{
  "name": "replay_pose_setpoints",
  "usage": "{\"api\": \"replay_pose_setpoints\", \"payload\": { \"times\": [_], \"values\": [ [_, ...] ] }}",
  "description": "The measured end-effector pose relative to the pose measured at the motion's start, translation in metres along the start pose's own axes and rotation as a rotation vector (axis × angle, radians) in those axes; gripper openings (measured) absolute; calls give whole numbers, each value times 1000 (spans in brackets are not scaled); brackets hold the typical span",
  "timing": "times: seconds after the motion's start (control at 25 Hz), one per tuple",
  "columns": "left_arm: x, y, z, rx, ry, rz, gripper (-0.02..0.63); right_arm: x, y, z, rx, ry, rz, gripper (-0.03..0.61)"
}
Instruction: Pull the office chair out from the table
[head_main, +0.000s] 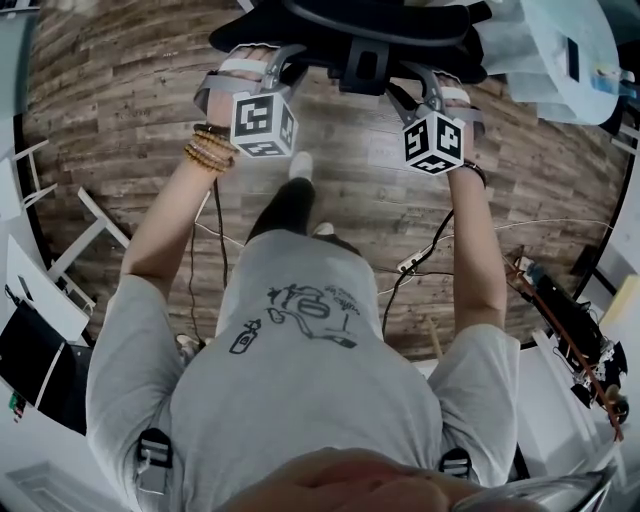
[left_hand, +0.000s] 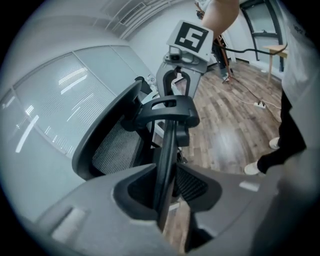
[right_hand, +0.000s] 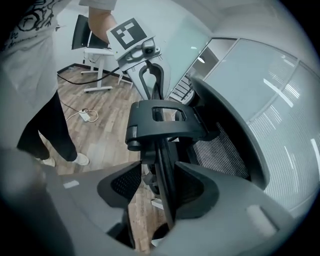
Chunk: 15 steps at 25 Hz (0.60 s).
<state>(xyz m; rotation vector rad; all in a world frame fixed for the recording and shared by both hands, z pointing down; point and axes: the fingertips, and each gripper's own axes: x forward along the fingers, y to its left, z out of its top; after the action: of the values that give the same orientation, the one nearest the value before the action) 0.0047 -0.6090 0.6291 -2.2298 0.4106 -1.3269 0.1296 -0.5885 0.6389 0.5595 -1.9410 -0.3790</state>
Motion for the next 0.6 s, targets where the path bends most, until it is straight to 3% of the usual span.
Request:
{"api": "replay_pose_setpoints", "payload": {
  "times": [0.6],
  "values": [
    [-38,-46,4,5,1,-27,117,-30,53,17,23,2,28,204]
  ]
}}
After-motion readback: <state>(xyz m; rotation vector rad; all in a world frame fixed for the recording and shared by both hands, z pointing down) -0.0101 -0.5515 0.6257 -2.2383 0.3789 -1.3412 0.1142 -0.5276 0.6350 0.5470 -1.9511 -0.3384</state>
